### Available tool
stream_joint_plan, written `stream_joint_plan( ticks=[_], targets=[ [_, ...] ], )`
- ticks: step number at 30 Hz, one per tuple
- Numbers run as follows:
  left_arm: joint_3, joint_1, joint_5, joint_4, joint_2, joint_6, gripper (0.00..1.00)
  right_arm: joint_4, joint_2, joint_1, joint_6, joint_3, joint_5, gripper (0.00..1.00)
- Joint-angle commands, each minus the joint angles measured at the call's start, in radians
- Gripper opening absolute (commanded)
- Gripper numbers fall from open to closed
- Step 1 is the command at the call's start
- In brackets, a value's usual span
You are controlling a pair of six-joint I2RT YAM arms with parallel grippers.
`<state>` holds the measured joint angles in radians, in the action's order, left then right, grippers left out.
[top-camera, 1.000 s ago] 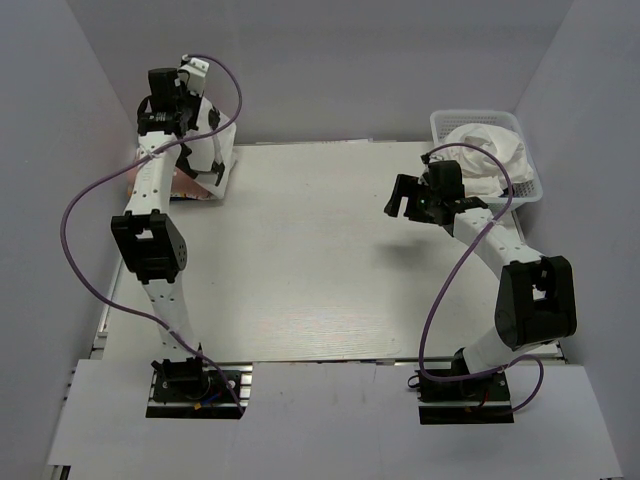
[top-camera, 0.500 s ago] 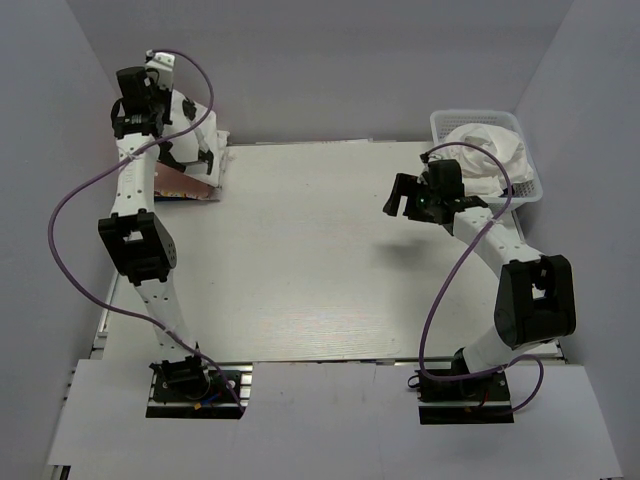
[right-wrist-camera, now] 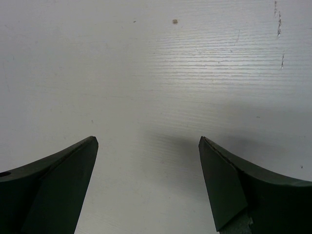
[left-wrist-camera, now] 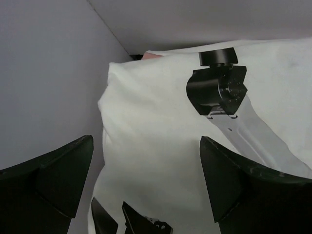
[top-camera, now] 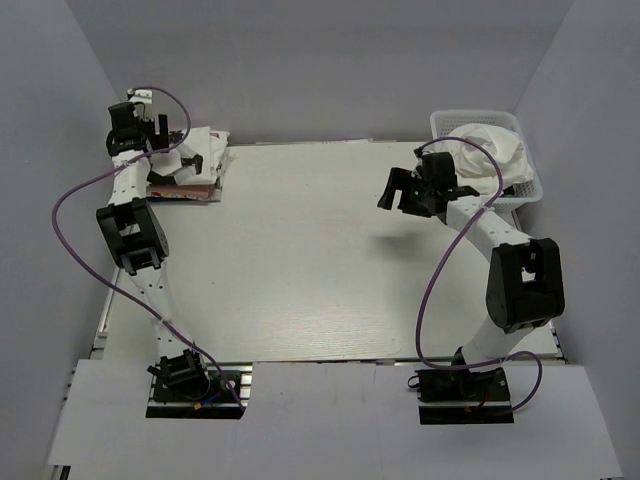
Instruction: Fold and stack the t-shirts
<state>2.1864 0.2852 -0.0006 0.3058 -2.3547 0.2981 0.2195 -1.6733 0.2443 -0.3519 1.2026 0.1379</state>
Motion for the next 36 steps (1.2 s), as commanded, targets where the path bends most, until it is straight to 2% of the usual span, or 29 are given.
stream_joint_plan(
  ticks=[1,4,7,10,12,19,28,31,33,36],
  targets=[
    [0.032,-0.004,0.010,-0.059,0.046,-0.056,1.00,-0.002,0.006,0.007,-0.006,0.041,0.017,0.90],
    [0.042,-0.029,0.050,-0.039,0.066,-0.076,1.00,-0.019,0.015,0.010,-0.010,0.019,0.020,0.90],
    [0.061,-0.038,0.173,-0.030,0.055,-0.152,1.00,-0.032,0.024,0.016,-0.013,-0.008,0.019,0.90],
    [0.094,-0.066,0.191,-0.020,0.026,-0.174,1.00,-0.032,0.024,0.016,-0.012,-0.021,0.014,0.90],
    [0.107,-0.107,0.157,-0.020,-0.008,-0.165,1.00,-0.034,0.021,0.016,-0.009,-0.029,0.012,0.90],
    [0.154,-0.213,-0.090,-0.057,-0.094,-0.132,1.00,-0.025,0.011,0.012,0.014,-0.031,0.002,0.90],
    [0.145,-0.233,-0.134,-0.057,-0.135,-0.064,1.00,0.014,-0.060,0.012,0.034,0.000,0.028,0.90],
    [0.136,-0.242,-0.176,-0.066,-0.158,-0.054,0.88,0.012,-0.059,0.010,0.037,-0.008,0.019,0.90],
    [0.136,-0.242,-0.185,-0.076,-0.158,-0.054,0.72,0.015,-0.060,0.012,0.044,-0.012,0.012,0.90],
    [0.136,-0.251,-0.176,-0.076,-0.167,-0.044,0.69,0.024,-0.062,0.012,0.050,-0.009,0.003,0.90]
  ],
)
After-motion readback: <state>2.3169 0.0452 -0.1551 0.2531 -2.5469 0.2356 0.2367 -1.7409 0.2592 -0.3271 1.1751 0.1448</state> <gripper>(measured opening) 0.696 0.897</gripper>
